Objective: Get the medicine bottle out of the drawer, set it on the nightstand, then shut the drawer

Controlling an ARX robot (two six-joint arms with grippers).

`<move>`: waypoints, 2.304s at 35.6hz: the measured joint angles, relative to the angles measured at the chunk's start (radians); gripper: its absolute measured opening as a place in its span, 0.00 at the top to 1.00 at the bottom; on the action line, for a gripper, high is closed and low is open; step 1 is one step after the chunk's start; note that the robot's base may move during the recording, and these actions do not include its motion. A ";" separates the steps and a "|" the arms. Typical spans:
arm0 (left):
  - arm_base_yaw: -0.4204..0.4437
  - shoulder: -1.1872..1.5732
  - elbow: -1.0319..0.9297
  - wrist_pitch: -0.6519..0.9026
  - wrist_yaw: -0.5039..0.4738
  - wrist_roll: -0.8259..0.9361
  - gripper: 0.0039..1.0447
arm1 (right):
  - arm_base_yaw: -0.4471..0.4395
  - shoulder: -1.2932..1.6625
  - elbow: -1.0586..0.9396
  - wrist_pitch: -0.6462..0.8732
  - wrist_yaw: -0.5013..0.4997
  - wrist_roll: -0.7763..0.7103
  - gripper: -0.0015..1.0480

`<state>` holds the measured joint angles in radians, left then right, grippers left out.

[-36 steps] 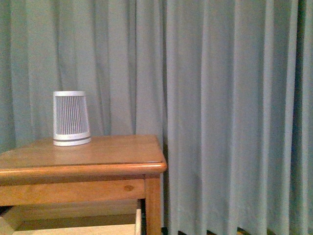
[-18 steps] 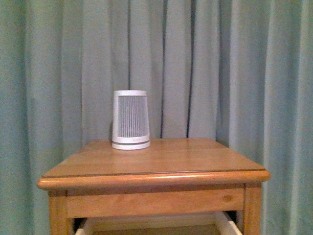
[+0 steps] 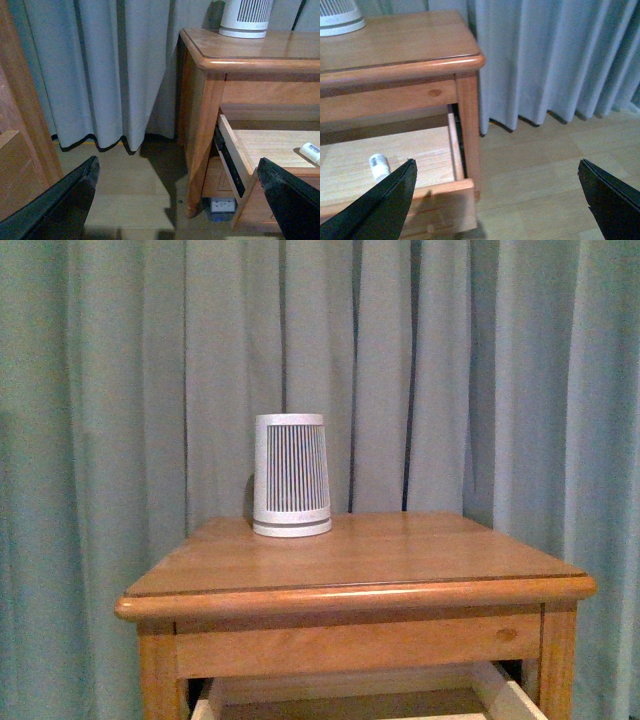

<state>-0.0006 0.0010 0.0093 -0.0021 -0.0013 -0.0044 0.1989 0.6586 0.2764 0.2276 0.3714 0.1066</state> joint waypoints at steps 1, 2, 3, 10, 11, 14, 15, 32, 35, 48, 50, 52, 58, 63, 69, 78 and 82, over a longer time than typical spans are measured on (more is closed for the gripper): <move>0.000 0.000 0.000 0.000 0.000 0.000 0.06 | 0.016 0.106 0.070 -0.013 -0.007 0.015 0.07; 0.000 0.000 0.000 0.000 0.000 0.000 0.06 | 0.028 0.182 0.123 -0.035 -0.022 0.030 0.07; 0.000 0.000 0.000 0.000 0.000 0.000 0.06 | 0.036 0.232 0.158 -0.053 -0.033 0.039 0.07; 0.000 0.000 0.000 0.000 0.000 0.000 0.06 | 0.112 0.718 0.514 -0.192 -0.071 0.065 0.07; 0.000 0.000 0.000 0.000 0.000 0.000 0.06 | 0.117 0.765 0.547 -0.191 -0.073 0.066 0.07; 0.000 0.000 0.000 0.000 0.000 0.000 0.06 | 0.137 0.900 0.630 -0.180 -0.079 0.065 0.07; 0.000 0.000 0.000 0.000 0.000 0.000 0.06 | 0.144 0.945 0.659 -0.177 -0.079 0.064 0.07; 0.000 0.000 0.000 0.000 0.000 0.000 0.06 | 0.172 1.310 0.859 -0.104 -0.088 0.052 0.07; 0.000 0.000 0.000 0.000 0.000 0.000 0.06 | 0.177 1.365 0.899 -0.103 -0.096 0.054 0.07; 0.000 0.000 0.000 0.000 0.000 0.000 0.06 | 0.189 1.509 1.022 -0.122 -0.099 0.060 0.07; 0.000 0.000 0.000 0.000 0.000 0.000 0.06 | 0.190 1.527 1.043 -0.126 -0.099 0.060 0.07; 0.000 0.000 0.000 0.000 0.000 0.000 0.06 | 0.193 1.556 1.079 -0.140 -0.099 0.064 0.07; 0.000 0.000 0.000 0.000 0.000 0.000 0.06 | 0.201 1.615 1.160 -0.176 -0.106 0.080 0.07; 0.000 0.000 0.000 0.000 0.000 0.000 0.06 | 0.210 1.651 1.198 -0.220 -0.110 0.101 0.13; 0.000 0.000 0.000 0.000 0.000 0.000 0.06 | 0.215 1.670 1.220 -0.244 -0.114 0.121 0.34; 0.000 0.000 0.000 0.000 0.000 0.000 0.06 | 0.217 1.672 1.213 -0.219 -0.092 0.121 0.70; 0.000 0.000 0.000 0.000 0.000 0.000 0.06 | 0.222 1.663 1.186 -0.180 -0.039 0.093 0.71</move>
<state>-0.0006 0.0010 0.0093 -0.0021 -0.0010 -0.0044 0.4213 2.3215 1.4628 0.0479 0.3328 0.1997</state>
